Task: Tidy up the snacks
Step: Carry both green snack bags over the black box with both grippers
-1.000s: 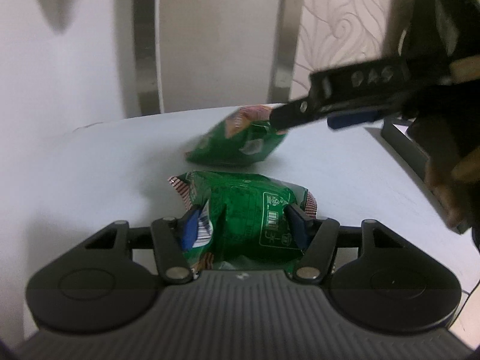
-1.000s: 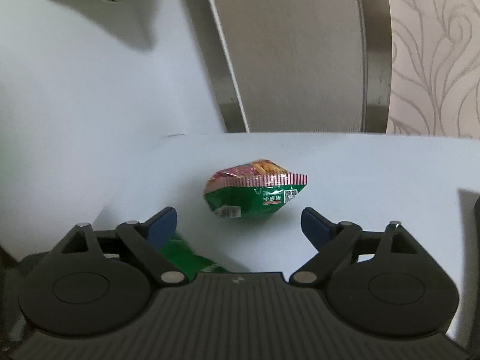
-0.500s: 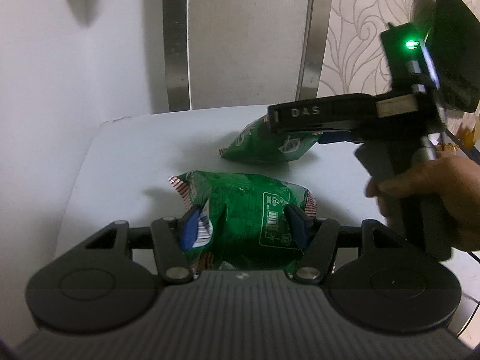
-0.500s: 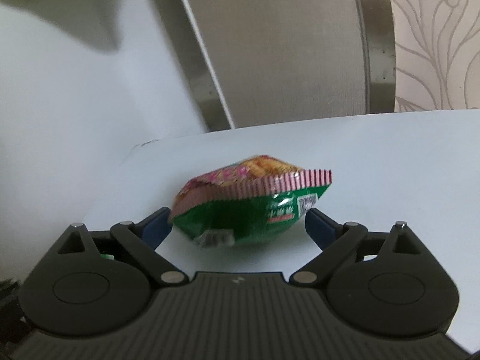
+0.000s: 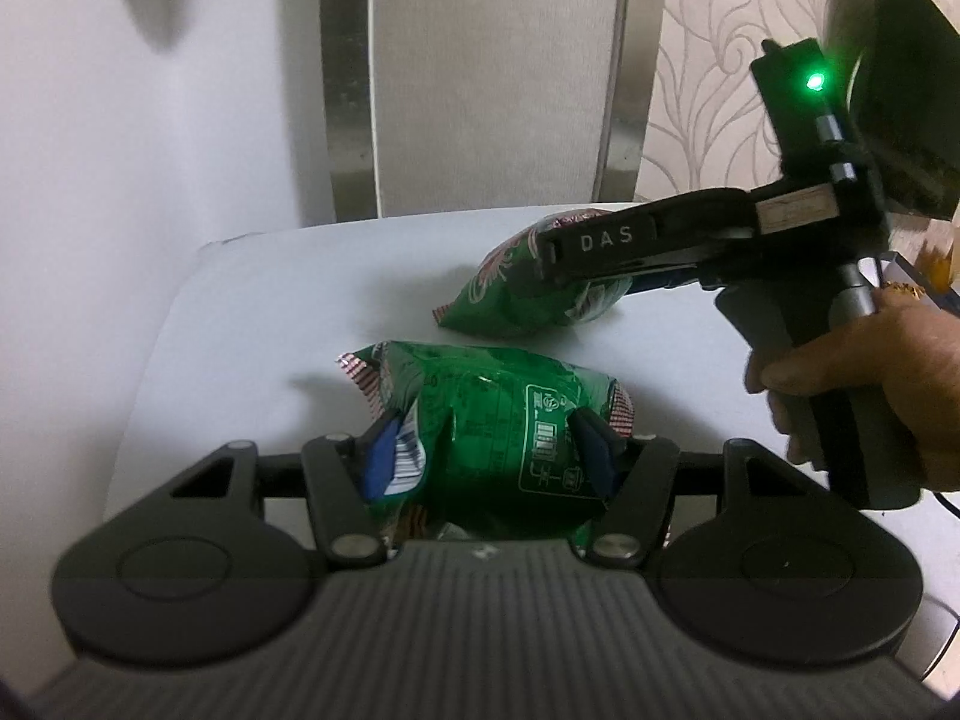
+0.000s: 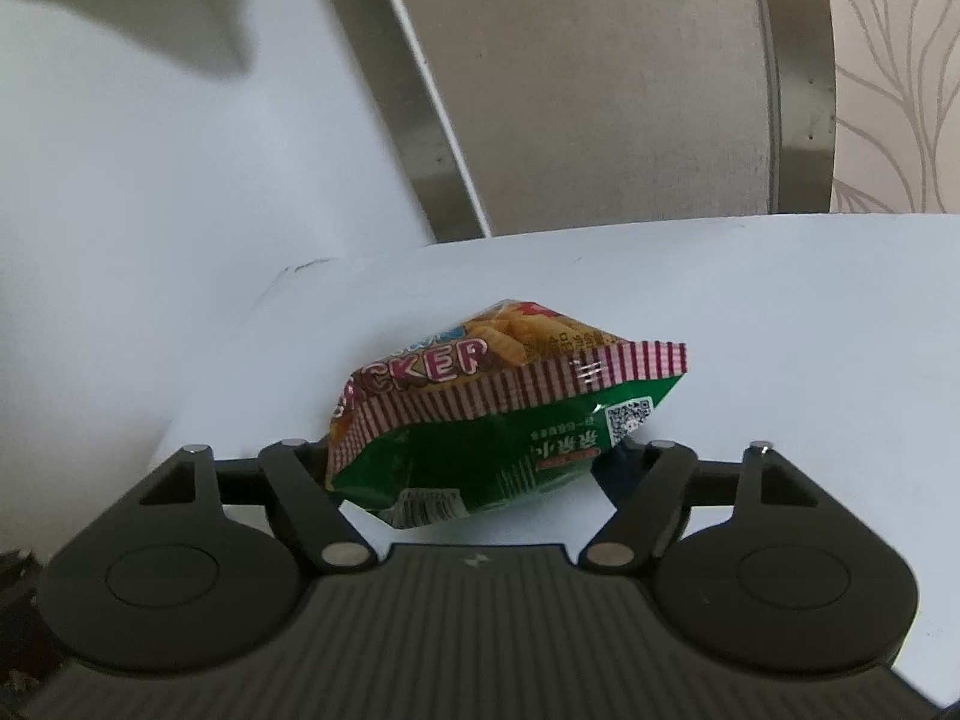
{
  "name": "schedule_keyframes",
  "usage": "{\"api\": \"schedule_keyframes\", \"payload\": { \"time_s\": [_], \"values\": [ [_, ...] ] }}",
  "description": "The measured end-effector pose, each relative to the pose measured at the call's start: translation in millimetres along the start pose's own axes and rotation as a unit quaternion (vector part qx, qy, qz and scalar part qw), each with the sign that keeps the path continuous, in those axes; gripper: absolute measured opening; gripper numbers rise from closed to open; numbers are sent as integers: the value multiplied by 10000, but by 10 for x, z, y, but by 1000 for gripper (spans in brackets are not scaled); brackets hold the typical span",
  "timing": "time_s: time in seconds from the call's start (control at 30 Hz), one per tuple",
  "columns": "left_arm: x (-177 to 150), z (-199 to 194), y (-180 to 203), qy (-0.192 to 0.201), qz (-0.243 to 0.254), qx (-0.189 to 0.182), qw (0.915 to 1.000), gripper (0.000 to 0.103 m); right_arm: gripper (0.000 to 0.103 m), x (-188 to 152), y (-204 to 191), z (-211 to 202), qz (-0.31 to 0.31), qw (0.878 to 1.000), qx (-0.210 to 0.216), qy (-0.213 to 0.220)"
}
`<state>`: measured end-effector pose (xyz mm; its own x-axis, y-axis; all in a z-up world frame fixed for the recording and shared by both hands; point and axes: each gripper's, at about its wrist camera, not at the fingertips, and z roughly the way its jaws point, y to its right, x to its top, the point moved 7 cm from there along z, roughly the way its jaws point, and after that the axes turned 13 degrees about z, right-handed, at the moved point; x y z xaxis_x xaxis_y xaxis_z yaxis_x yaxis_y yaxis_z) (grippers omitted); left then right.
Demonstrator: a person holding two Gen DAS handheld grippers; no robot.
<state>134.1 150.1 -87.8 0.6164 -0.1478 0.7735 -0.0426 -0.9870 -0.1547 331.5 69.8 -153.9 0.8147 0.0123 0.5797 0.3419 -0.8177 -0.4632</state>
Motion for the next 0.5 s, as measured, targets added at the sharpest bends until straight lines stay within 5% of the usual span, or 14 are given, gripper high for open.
{"api": "schedule_keyframes", "payload": {
  "time_s": [0.5],
  "values": [
    [129, 190, 198, 94, 266, -363, 9989, 64, 74, -160, 403, -919, 302, 9983, -225, 435]
  ]
}}
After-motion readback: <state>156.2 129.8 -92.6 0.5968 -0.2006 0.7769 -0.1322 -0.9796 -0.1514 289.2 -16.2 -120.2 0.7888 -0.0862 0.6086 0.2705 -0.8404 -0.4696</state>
